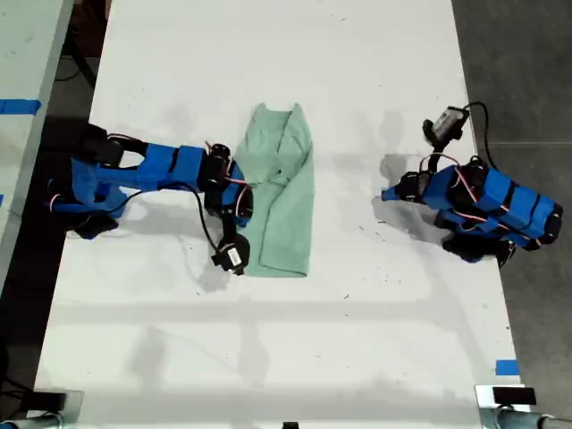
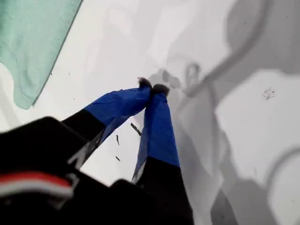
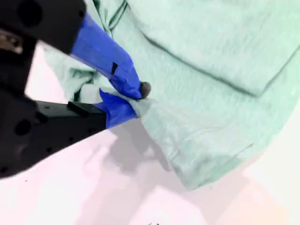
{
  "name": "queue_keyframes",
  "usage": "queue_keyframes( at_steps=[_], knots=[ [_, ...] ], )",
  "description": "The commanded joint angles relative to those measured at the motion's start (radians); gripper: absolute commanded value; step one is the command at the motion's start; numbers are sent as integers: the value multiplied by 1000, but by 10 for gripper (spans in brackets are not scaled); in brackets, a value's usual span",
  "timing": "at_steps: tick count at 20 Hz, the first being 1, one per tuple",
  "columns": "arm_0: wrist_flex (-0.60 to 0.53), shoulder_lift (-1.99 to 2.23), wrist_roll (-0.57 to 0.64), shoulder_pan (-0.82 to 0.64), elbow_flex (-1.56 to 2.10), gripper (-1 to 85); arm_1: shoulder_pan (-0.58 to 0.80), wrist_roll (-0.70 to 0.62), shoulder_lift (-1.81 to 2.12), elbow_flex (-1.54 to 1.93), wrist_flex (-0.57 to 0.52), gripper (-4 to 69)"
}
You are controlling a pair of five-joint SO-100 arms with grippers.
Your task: Fold t shirt
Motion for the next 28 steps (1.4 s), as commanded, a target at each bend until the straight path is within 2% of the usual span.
queue_keyframes(
  at_steps=[1,4,5,6,8,11,13,15,19,21,26,28],
  knots=[
    [-40,28,75,-37,-124,-3,-8,-5,14,54,5,12],
    [-224,17,181,-41,-123,18,-6,-5,14,54,5,12],
    [-316,-2,247,-28,-123,118,-6,-5,14,54,5,12],
    [-380,-25,268,-15,-123,174,-6,-5,14,54,5,12],
    [-420,-60,288,-5,-123,211,-6,-6,14,54,5,12],
    [-304,29,272,-18,-117,181,-8,-6,14,54,5,12],
    [-192,210,239,-43,-74,40,-9,-8,14,54,5,12],
    [-86,436,216,-83,-34,3,-9,-8,14,54,5,12],
    [-77,1012,215,-264,388,-3,-11,-8,14,54,5,12],
    [-187,1270,270,-374,753,-3,-9,-8,14,54,5,12],
    [-640,1591,453,-586,1592,-3,-11,-8,14,54,5,12],
    [-693,1807,508,-597,1740,-3,-11,-8,14,54,5,12]
  ],
)
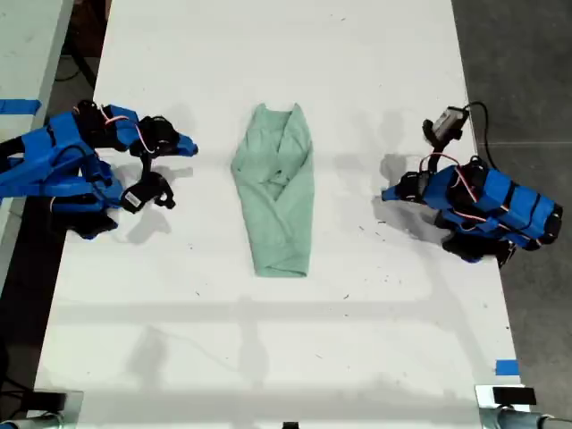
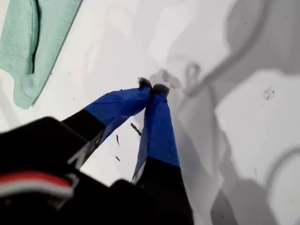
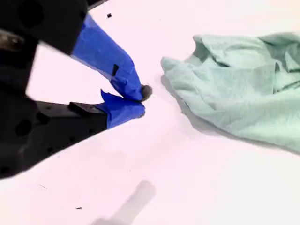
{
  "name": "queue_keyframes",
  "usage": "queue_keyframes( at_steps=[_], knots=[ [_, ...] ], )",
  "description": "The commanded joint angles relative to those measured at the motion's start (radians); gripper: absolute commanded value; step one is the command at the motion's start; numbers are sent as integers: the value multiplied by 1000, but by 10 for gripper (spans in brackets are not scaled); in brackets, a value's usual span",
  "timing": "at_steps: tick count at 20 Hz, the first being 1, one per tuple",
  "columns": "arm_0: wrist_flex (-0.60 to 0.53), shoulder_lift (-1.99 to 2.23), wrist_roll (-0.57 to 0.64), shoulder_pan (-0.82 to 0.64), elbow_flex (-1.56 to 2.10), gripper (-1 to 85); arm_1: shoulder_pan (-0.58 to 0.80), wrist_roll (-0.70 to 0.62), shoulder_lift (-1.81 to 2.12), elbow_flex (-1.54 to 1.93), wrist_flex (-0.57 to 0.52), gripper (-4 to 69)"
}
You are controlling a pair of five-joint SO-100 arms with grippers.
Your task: Fold t shirt
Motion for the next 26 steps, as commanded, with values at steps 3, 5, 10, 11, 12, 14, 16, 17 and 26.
queue_keyframes(
  at_steps=[3,5,10,11,12,14,16,17,26],
  knots=[
    [92,678,126,-120,330,-3,0,-12,12,54,5,12],
    [40,673,144,-123,434,-3,2,-12,11,54,5,12],
    [20,673,130,-169,505,-3,9,-11,11,54,5,12],
    [15,673,124,-166,512,-3,9,-11,11,54,5,12],
    [14,673,121,-169,520,-3,9,-9,11,54,5,12],
    [20,673,109,-175,523,-3,6,-5,11,54,5,12],
    [29,673,84,-175,525,-3,5,-3,11,54,5,12],
    [38,673,67,-172,525,-3,3,-3,11,54,5,12],
    [35,673,37,-144,531,-3,-6,2,11,54,5,12]
  ],
)
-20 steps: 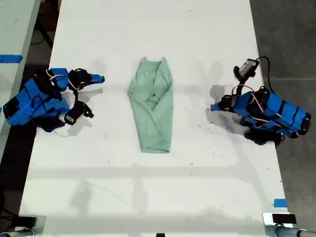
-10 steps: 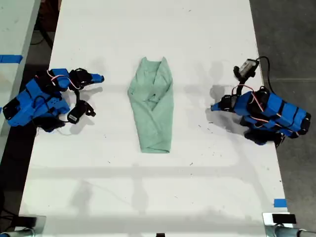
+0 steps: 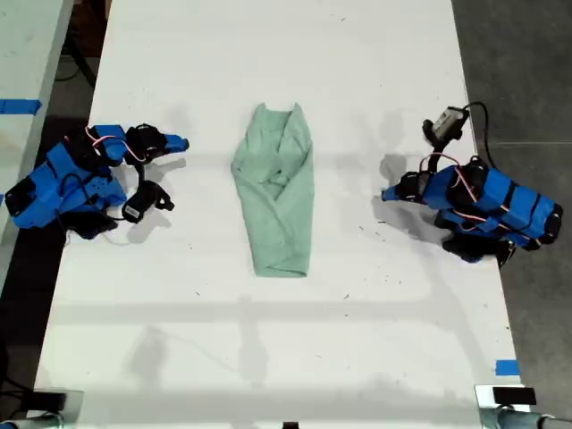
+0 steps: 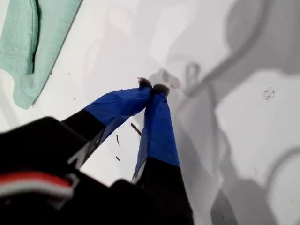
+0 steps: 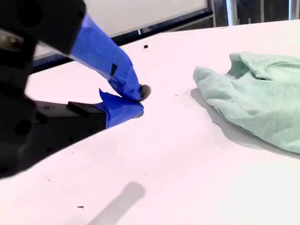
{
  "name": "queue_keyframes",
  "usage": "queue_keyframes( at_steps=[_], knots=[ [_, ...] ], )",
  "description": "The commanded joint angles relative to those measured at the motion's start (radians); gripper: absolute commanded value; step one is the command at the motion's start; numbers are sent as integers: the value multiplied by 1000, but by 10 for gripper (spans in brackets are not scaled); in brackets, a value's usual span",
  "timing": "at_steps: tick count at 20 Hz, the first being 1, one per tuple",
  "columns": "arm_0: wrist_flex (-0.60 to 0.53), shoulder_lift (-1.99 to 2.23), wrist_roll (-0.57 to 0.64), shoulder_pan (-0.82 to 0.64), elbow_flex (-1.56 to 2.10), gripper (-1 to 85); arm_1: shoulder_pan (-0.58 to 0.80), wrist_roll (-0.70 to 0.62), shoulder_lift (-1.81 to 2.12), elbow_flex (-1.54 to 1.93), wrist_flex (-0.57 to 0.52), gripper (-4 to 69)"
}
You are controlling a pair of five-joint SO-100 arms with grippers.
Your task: Fold t shirt
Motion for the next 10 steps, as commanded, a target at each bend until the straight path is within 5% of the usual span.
queue_keyframes(
  at_steps=[1,10],
  knots=[
    [-3,9,-14,11,25,-3,-6,2,11,54,3,12],
    [-3,9,-17,9,28,-3,-14,3,11,54,3,12]
  ],
)
